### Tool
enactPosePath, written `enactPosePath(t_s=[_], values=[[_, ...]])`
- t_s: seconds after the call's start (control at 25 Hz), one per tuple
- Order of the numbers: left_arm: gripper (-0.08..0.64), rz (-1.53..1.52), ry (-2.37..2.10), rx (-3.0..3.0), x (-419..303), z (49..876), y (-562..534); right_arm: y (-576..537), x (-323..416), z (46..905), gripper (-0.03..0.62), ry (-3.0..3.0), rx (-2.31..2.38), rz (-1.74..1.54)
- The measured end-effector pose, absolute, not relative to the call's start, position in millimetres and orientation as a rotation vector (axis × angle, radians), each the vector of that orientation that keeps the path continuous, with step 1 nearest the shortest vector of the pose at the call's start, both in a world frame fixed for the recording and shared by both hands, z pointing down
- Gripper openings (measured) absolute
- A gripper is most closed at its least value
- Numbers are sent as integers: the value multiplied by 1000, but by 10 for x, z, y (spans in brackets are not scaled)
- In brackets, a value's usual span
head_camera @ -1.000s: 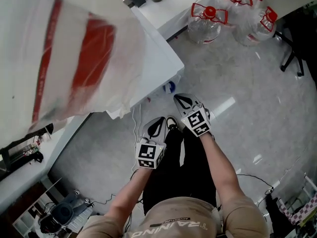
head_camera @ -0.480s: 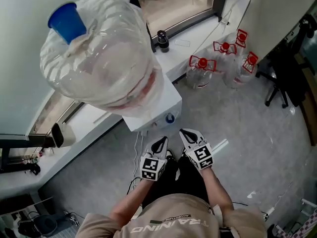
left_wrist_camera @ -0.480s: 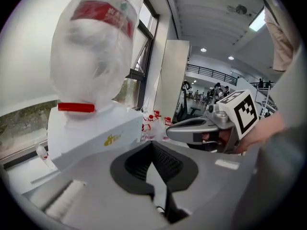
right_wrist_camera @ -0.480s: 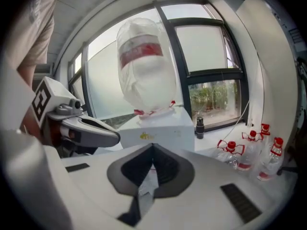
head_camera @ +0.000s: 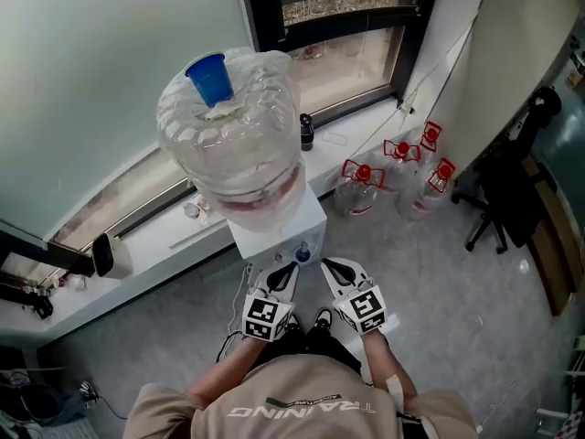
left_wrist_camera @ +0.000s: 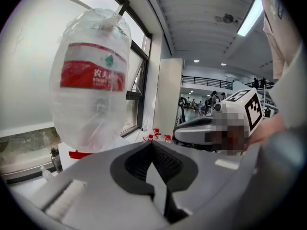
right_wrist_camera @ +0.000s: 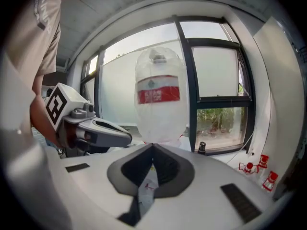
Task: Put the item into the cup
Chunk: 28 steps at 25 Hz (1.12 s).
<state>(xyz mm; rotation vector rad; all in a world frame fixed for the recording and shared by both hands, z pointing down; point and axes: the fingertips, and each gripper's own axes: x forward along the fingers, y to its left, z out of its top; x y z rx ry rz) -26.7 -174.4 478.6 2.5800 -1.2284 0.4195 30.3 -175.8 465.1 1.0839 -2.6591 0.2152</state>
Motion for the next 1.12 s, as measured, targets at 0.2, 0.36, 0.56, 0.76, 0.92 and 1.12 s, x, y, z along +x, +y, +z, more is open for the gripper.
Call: enactPosePath(t_s=[0.2, 0.36, 0.56, 0.76, 0.92, 1.12], values=[[8, 356, -1297, 2614, -397, 4410, -1821, -1749, 265, 4227, 11, -2682, 1114, 129], [7, 293, -1356, 2635, -498, 4126, -1906, -1753, 241, 3968, 12, -2693, 1138, 65], [8, 155, -1382, 2630, -576, 3772, -2036, -1834, 265, 3710, 11, -2696, 1179, -12], [8, 127, -1438, 2663, -651, 3541, -2125, -1913, 309, 3463, 11, -2730, 1215, -61], [8, 152, -1479, 2670, -737, 3496, -2124, -1976, 266, 3340, 11, -2770, 1217, -60], [7, 160, -1486, 2645, -797, 3517, -2109, -1980, 183, 3336, 11, -2768, 1184, -72]])
